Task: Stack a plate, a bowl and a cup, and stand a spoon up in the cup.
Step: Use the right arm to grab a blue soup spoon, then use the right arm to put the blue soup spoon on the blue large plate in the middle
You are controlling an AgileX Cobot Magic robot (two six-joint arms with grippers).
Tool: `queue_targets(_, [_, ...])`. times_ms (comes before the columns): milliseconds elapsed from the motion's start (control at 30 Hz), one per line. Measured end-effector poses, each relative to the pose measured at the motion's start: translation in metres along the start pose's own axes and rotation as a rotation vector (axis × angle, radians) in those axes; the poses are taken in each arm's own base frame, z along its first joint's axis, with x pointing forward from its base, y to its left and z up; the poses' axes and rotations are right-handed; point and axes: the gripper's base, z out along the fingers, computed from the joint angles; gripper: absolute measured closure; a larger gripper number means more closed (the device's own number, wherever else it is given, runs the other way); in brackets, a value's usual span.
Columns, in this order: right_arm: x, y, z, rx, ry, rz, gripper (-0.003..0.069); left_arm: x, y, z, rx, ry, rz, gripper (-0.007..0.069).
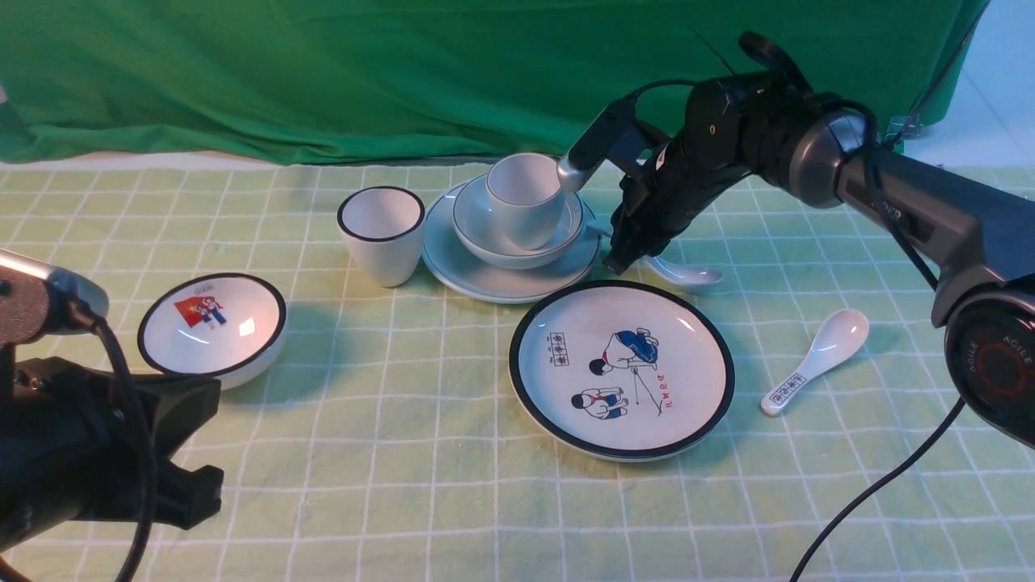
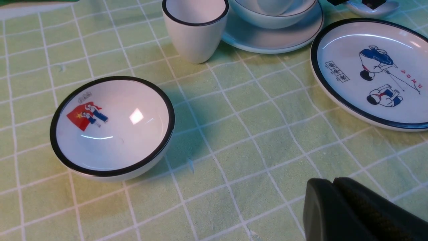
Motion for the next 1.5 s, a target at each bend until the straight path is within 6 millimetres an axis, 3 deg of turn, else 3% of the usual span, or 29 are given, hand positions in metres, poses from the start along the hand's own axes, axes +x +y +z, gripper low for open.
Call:
queue_targets(133, [0.000, 0.001, -0.002, -0.007, 0.006, 0.046, 0.0495, 0.000, 0.000, 0.000, 0.000, -0.001, 0.001, 0.0609])
queue_targets(333, [0.000, -0.014, -0.026, -0.005, -0.020, 0.190, 0.0495, 0.000, 0.000, 0.000, -0.001, -0.001, 0.004, 0.0609])
queue_targets(467, [-0.008, -0.034, -0.051, -0.036, -0.154, 0.446, 0.0495, -0.001, 0.000, 0.000, -0.002, -0.007, 0.013, 0.0609])
queue_targets(600, [-0.015, -0.039, -0.057, -0.111, -0.275, 0.591, 0.0495, -0.001, 0.000, 0.001, -0.003, -0.014, 0.012, 0.0609])
queue_targets(967, [-0.015, -0.035, -0.020, -0.161, -0.297, 0.765, 0.0495, 0.000, 0.000, 0.006, -0.002, 0.009, 0.012, 0.0609])
queue_targets(1267, [-0.032, -0.007, -0.012, -0.182, -0.304, 0.722, 0.0495, 0.000, 0.000, 0.006, -0.002, 0.009, 0.012, 0.0609])
queue_targets(1500, [-0.037, -0.004, -0.012, -0.173, -0.326, 0.717, 0.0495, 0.000, 0.000, 0.006, -0.002, 0.009, 0.012, 0.0609])
